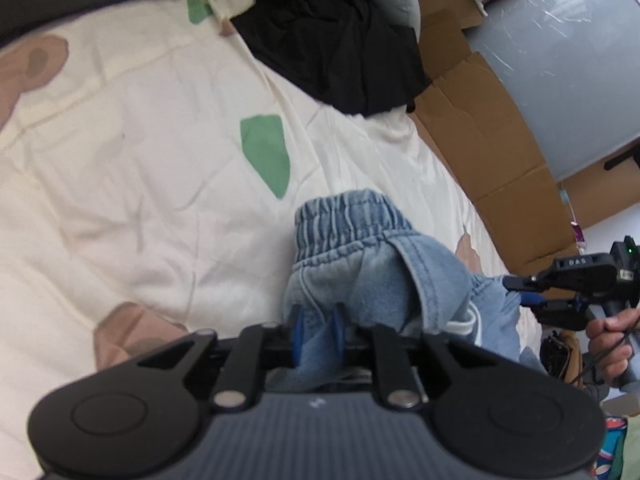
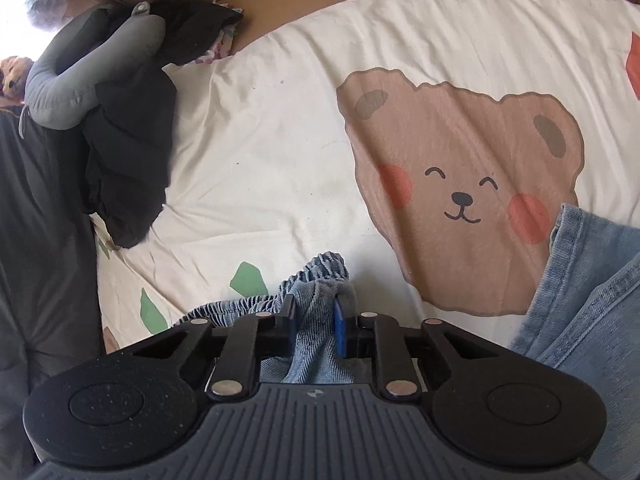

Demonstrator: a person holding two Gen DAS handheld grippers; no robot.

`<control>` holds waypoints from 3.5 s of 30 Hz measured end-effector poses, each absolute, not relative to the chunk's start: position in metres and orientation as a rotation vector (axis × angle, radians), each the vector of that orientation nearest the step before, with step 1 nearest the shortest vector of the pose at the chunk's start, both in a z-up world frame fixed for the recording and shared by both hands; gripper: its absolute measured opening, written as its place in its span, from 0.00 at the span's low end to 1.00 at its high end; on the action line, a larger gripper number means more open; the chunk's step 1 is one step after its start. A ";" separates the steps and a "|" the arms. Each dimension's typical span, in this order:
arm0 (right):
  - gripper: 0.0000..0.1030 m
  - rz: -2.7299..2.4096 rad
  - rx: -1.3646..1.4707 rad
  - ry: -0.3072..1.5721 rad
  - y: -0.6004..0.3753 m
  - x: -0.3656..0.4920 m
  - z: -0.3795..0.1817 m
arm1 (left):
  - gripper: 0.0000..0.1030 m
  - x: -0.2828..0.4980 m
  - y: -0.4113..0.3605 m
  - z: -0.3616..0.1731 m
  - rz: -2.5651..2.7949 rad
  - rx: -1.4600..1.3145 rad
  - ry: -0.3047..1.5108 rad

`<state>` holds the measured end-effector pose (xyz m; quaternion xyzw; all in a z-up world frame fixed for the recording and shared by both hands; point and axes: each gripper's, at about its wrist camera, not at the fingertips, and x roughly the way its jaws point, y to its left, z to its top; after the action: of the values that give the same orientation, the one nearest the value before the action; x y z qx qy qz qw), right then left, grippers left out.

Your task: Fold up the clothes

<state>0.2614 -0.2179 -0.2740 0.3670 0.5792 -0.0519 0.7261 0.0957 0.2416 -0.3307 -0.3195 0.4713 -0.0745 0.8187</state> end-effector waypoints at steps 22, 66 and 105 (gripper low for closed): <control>0.17 -0.112 0.772 1.282 -0.216 0.262 -0.276 | 0.50 0.111 0.287 -0.361 -0.097 -1.024 0.968; 0.12 0.211 0.334 1.115 -0.139 0.318 -0.179 | 0.06 0.075 0.324 -0.294 -0.145 -1.041 0.798; 0.11 0.667 -0.085 1.024 0.097 0.483 -0.220 | 0.07 -0.005 0.431 -0.268 0.394 -0.871 0.849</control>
<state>0.4829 0.0968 -0.2202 -0.0398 0.4805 0.3130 0.8182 -0.0052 0.4307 -0.2685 -0.4064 0.3961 0.1840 0.8026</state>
